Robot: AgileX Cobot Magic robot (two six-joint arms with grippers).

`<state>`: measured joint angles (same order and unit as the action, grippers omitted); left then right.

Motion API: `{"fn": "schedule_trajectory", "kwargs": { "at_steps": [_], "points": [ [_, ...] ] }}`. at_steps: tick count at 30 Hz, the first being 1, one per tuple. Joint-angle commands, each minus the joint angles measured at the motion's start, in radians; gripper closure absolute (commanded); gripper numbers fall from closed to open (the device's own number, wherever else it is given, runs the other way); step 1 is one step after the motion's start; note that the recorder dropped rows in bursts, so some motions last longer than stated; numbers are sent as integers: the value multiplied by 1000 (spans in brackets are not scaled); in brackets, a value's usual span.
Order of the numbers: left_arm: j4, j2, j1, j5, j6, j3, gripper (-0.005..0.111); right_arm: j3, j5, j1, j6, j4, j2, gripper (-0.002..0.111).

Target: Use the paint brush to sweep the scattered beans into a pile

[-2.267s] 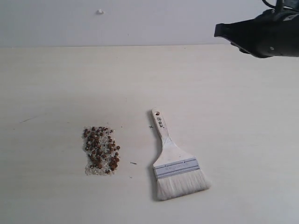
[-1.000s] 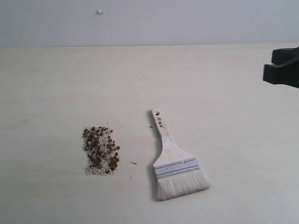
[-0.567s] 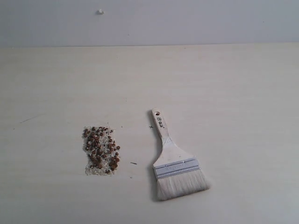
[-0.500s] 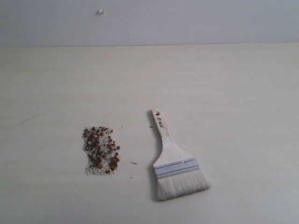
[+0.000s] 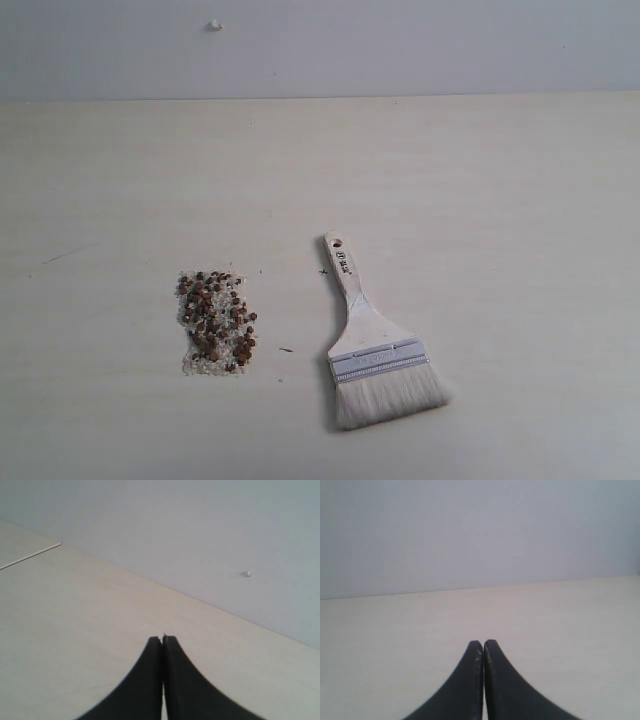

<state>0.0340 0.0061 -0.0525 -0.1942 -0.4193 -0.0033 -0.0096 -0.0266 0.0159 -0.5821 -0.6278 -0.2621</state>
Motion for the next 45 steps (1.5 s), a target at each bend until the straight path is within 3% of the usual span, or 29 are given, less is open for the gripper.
{"fn": "schedule_trajectory", "kwargs": {
  "at_steps": [1, 9, 19, 45],
  "points": [
    [-1, -6, -6, 0, -3, 3, 107, 2, -1, -25, 140, 163, 6, 108],
    [-1, -6, -6, 0, -3, 3, 107, 2, 112, -35, 639, 656, 90, 108],
    [-1, -6, -6, 0, -3, 3, 107, 2, 269, -35, 634, 628, 262, 108],
    [-1, -6, -6, -2, -3, 3, 107, 2, 271, -35, 637, 628, 262, 108]
  ]
}}
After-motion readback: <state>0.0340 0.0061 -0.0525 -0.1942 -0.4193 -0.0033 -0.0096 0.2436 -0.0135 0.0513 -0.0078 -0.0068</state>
